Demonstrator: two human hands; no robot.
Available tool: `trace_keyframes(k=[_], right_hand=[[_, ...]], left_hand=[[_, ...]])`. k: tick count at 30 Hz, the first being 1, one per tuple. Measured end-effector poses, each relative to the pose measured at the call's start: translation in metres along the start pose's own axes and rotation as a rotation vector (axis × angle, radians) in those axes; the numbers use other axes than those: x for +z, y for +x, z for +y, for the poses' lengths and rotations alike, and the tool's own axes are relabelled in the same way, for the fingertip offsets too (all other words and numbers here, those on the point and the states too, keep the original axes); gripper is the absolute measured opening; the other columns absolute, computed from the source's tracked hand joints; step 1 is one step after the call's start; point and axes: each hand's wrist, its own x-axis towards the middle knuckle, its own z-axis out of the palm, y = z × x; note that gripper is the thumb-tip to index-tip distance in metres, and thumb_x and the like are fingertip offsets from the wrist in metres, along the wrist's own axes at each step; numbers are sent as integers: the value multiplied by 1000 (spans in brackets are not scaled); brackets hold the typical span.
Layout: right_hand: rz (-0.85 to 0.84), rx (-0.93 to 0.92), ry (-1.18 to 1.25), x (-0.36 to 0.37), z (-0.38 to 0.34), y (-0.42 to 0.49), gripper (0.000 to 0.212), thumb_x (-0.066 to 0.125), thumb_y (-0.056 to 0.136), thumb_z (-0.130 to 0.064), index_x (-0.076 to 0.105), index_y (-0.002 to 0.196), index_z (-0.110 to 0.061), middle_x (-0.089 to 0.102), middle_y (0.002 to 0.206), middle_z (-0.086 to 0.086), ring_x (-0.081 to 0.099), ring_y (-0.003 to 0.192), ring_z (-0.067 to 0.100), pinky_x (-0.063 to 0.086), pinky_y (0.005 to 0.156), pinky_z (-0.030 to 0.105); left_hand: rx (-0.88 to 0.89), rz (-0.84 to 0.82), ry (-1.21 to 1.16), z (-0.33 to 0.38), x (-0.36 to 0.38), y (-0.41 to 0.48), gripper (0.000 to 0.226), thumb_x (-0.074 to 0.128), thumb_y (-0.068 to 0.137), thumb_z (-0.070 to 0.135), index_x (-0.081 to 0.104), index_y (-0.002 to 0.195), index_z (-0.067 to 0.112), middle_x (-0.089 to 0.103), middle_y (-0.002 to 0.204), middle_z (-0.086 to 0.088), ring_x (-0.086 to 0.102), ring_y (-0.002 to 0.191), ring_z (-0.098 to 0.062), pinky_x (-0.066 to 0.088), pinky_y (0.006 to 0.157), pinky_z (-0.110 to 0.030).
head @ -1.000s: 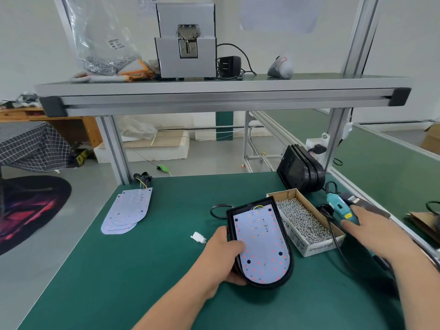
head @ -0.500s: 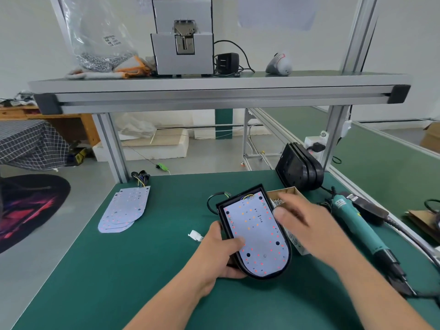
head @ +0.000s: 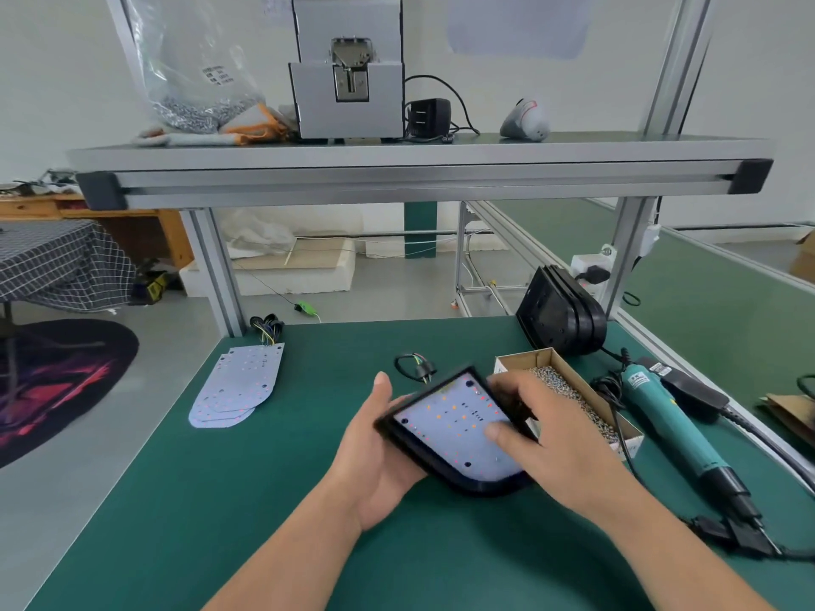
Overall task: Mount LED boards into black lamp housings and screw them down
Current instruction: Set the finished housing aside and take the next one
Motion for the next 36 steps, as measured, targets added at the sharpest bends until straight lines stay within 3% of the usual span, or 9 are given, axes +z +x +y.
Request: trace_keyframes(k=[4, 6, 9, 11, 14, 22, 29, 33, 36], right_hand=[[-11, -206, -166, 4, 0, 1, 39, 69, 90, -14, 56, 112, -44, 62, 108, -26, 61, 102, 3, 47, 85, 20], [-31, -331, -227, 6, 4, 2, 47, 68, 82, 3, 58, 112, -31, 57, 110, -20, 57, 102, 5, 47, 87, 24], [-47, -417, -367, 11, 8, 4, 55, 65, 66, 8, 59, 112, -21, 56, 114, -8, 56, 104, 18, 48, 88, 33], [-78, -416, -451, 14, 8, 4, 52, 63, 64, 7, 60, 110, -17, 55, 113, -4, 56, 101, 24, 50, 84, 40], [-145, -413, -557, 21, 3, 5, 47, 63, 65, 3, 59, 107, -16, 54, 109, -1, 54, 95, 28, 50, 77, 45], [-280, -329, -875, 38, -10, 0, 78, 74, 60, -6, 52, 133, -21, 46, 103, -1, 46, 86, 23, 47, 69, 38], [-484, -303, -797, 27, -6, -3, 94, 61, 71, -43, 26, 157, -30, 40, 120, -6, 43, 106, 21, 44, 89, 38], [-500, -299, -719, 20, -3, -6, 101, 58, 69, -48, 19, 161, -35, 35, 120, -10, 38, 108, 16, 41, 94, 33], [-514, -293, -673, 20, -2, -10, 101, 55, 66, -53, 21, 159, -36, 33, 118, -13, 35, 106, 13, 37, 91, 29]], left_hand=[[53, 55, -35, 4, -4, 0, 69, 59, 100, 55, 56, 143, 1, 67, 139, -26, 70, 120, -40, 53, 102, -49], [73, 55, -29, 7, -5, 1, 59, 60, 99, 48, 57, 142, 8, 69, 136, -26, 69, 124, -40, 54, 103, -50], [167, 84, 58, 10, -2, 0, 49, 60, 94, 47, 63, 135, 19, 74, 132, -19, 71, 125, -31, 60, 86, -39], [241, 129, 92, 10, -3, 1, 37, 63, 92, 44, 73, 121, 23, 76, 125, -19, 72, 123, -33, 58, 83, -37], [295, 158, 156, 9, -6, 2, 22, 63, 100, 31, 79, 113, 25, 77, 118, -21, 71, 120, -37, 48, 95, -46], [369, 35, 383, 11, -9, -6, 46, 55, 78, 29, 77, 119, 32, 78, 115, -18, 69, 111, -26, 49, 98, -43], [368, -70, 453, 7, -13, -6, 44, 54, 90, 22, 76, 127, 29, 75, 96, -13, 72, 117, -29, 52, 99, -31], [350, -97, 485, -1, -8, -5, 39, 59, 93, 23, 77, 127, 28, 67, 86, -7, 70, 105, -21, 50, 106, -36], [334, -97, 496, -4, -5, -6, 39, 58, 92, 22, 77, 126, 25, 62, 84, -7, 66, 98, -20, 49, 100, -34]])
